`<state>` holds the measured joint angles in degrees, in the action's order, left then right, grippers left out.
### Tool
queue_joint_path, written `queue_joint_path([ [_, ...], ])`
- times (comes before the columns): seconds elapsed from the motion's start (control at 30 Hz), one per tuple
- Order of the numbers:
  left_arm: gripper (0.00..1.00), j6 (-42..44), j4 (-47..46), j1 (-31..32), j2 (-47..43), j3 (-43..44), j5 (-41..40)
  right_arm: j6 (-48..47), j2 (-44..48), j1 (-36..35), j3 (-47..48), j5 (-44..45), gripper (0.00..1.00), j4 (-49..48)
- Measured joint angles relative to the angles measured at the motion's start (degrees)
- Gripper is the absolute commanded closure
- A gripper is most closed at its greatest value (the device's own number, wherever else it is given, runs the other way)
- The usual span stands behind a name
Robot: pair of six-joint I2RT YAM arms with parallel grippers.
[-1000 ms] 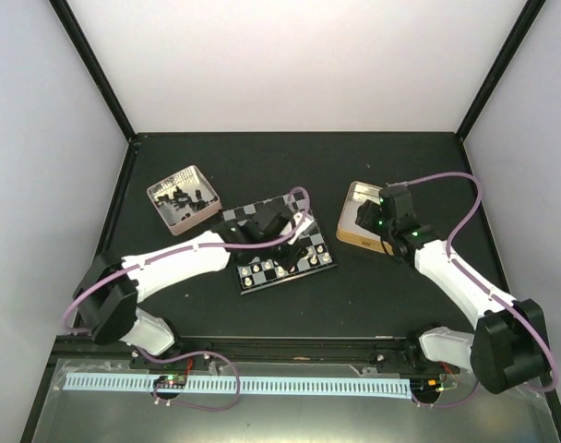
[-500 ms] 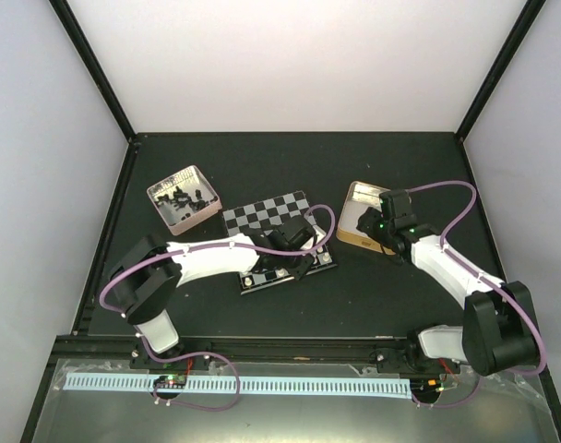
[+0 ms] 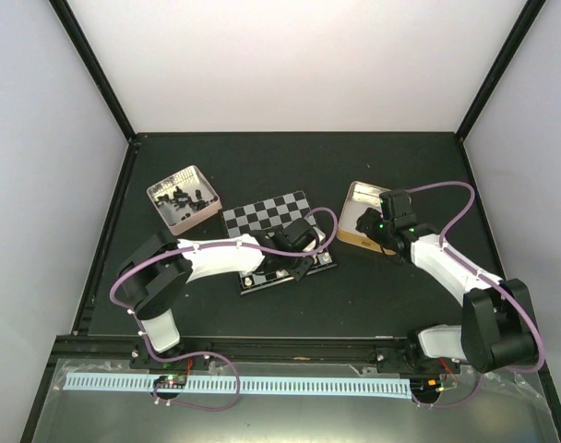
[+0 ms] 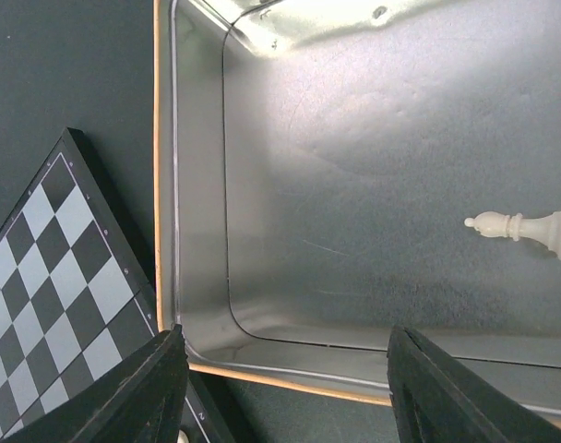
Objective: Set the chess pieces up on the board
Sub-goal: Place the chess piece on the chessboard.
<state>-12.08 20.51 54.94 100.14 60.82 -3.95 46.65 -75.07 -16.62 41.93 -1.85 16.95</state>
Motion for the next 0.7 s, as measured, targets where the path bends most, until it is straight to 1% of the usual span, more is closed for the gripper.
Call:
queue_joint_path([
  [0.1, 0.92, 0.00, -0.20, 0.00, 0.09, 0.00, -0.07, 0.00, -0.31, 0.00, 0.00, -0.28, 0.40, 0.00],
  [0.27, 0.82, -0.04, -0.59, 0.00, 0.09, 0.00, -0.33, 0.00, -0.55, 0.00, 0.00, -0.57, 0.40, 0.00],
  [0.37, 0.79, -0.09, -0.59, 0.00, 0.09, 0.00, -0.37, 0.00, -0.55, 0.02, 0.02, -0.90, 0.40, -0.02],
  [0.7, 0.80, -0.17, -0.57, 0.00, -0.31, -0.02, -0.31, 0.00, -0.55, 0.02, 0.02, -1.53, 0.41, -0.04],
])
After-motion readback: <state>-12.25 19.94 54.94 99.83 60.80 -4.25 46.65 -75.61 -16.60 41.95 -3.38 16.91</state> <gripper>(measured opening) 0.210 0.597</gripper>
